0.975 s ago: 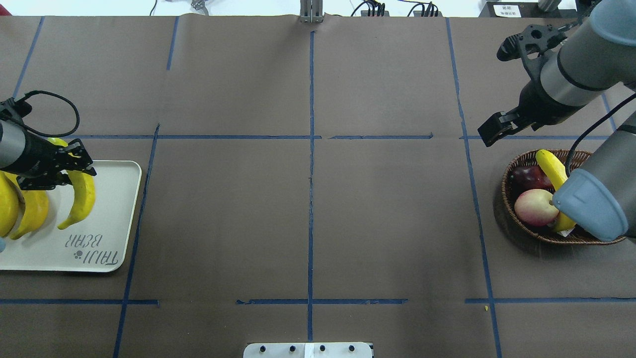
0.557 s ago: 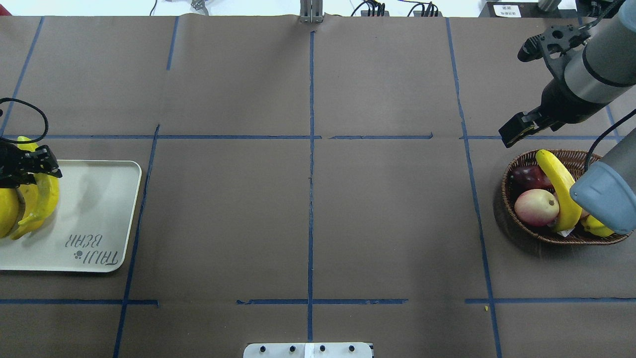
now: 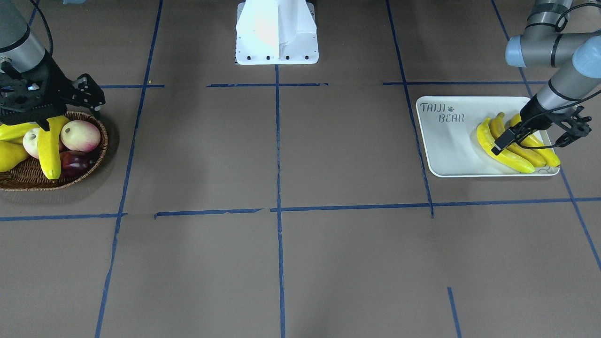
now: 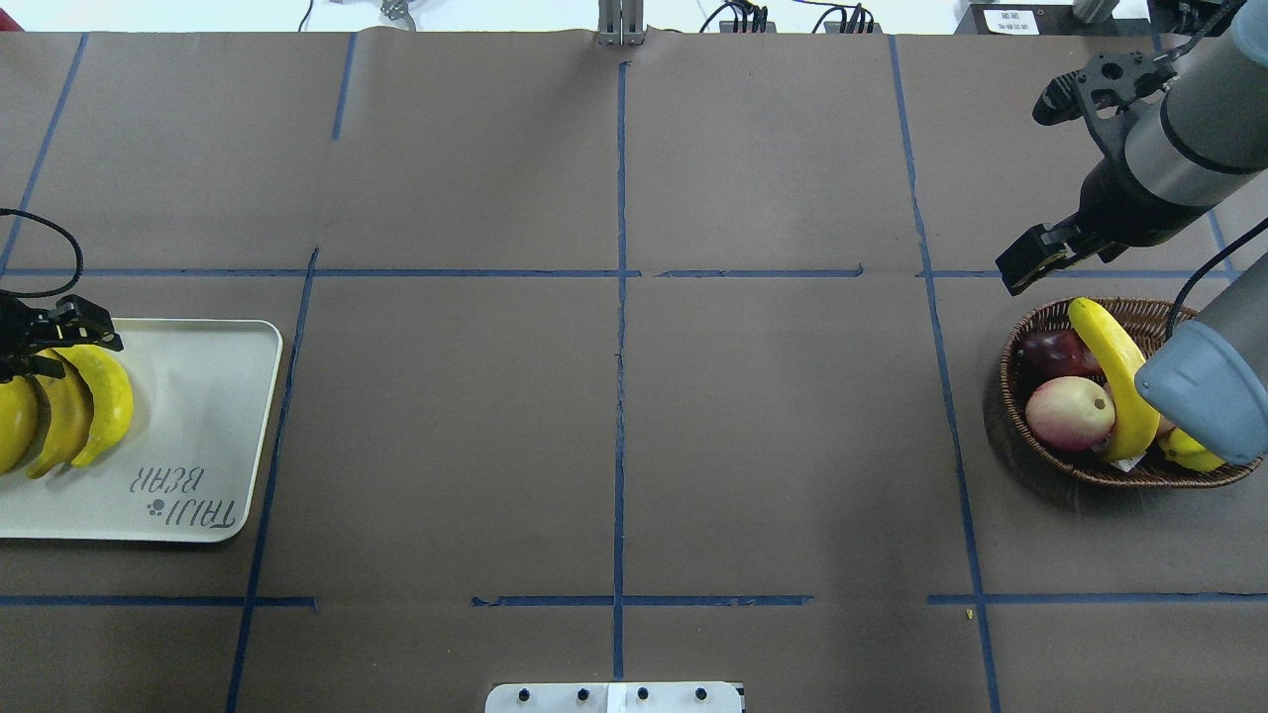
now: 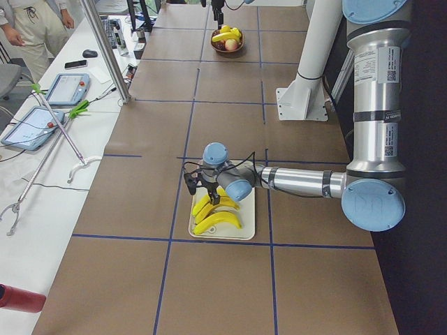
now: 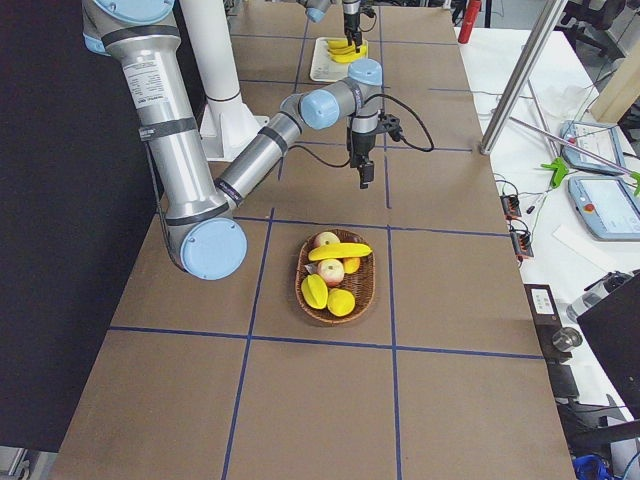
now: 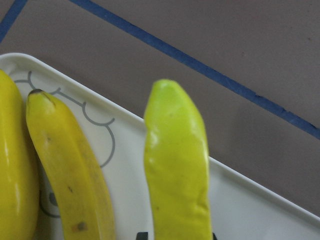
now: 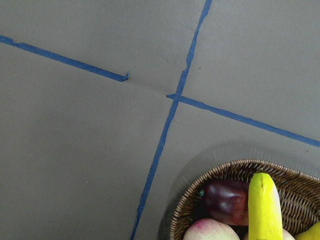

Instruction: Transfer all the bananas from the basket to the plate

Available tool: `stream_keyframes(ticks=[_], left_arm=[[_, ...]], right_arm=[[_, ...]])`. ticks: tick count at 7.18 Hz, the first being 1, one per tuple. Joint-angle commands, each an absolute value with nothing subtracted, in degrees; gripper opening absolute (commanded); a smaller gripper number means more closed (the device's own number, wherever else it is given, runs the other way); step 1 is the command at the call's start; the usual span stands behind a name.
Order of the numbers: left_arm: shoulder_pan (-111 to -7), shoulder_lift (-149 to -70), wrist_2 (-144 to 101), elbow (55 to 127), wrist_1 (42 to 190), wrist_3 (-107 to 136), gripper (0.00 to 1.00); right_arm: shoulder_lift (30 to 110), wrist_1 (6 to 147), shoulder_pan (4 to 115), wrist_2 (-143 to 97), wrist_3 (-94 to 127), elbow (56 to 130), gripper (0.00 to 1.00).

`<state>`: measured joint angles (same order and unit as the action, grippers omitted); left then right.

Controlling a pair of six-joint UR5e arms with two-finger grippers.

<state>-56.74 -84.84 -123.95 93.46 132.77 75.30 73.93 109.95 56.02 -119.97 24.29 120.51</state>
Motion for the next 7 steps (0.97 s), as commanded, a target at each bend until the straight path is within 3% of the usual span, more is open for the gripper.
stream_keyframes(ticks=[1, 2, 4, 7], left_arm=[[-61.13, -85.77, -130.57, 101.99, 125.4, 75.5, 1.0], [-60.82, -86.22, -130.61, 107.96, 118.2, 75.41, 1.0], [-60.47, -90.69, -130.34, 111.62, 110.85, 75.59, 1.0], [-60.47, -90.97, -130.34, 111.88, 110.83, 75.67, 1.0]], right_arm=[[76.1, 109.86, 56.16, -120.06, 23.47, 121.11, 0.99], [79.68, 106.47, 56.16, -120.06, 22.34, 121.46, 0.99], [94.51, 85.61, 56.08, -120.06, 24.24, 119.72, 0.98], [99.91, 62.92, 55.55, -120.06, 41.91, 111.48, 0.94]])
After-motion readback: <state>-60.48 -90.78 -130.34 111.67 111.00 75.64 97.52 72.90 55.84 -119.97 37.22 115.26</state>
